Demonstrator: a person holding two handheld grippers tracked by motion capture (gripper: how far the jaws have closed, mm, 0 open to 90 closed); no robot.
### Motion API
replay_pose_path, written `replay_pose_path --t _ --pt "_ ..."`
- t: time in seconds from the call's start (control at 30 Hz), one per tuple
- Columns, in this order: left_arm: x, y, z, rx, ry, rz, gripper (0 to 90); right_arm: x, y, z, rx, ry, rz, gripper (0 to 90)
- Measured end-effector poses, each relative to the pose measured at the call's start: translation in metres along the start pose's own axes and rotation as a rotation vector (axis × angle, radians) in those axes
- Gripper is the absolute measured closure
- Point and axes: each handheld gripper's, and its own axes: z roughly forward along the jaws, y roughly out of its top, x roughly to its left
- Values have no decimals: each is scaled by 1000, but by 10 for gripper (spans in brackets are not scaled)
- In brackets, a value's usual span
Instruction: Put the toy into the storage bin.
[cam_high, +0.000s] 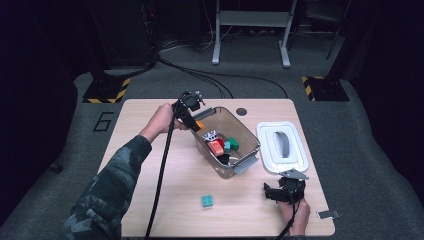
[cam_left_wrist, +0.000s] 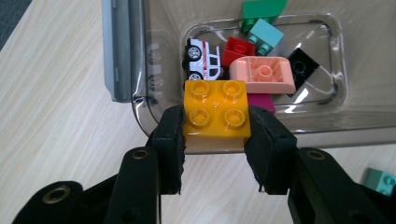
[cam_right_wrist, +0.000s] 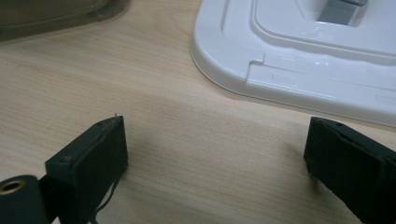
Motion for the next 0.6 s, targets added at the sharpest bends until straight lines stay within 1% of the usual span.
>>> replay_pose_path --t 0.07,0.17,0.3,0.43,0.53,0.57,0.6 --pt "0 0 2 7 -2 -7 588 0 0 0 0 0 -1 52" --pt "0 1 3 12 8 -4 586 0 0 0 1 1 0 52" --pt "0 0 4 17 3 -12 581 0 0 0 0 1 -1 52" --pt "1 -1 4 21 1 -21 548 0 0 0 0 1 0 52" --pt "2 -2 1 13 2 -29 511 0 0 0 0 1 -1 52" --pt "2 -3 0 5 -7 -35 496 0 0 0 0 1 -1 52" --pt "2 -4 -1 -2 -5 -35 473 0 0 0 0 1 -1 52"
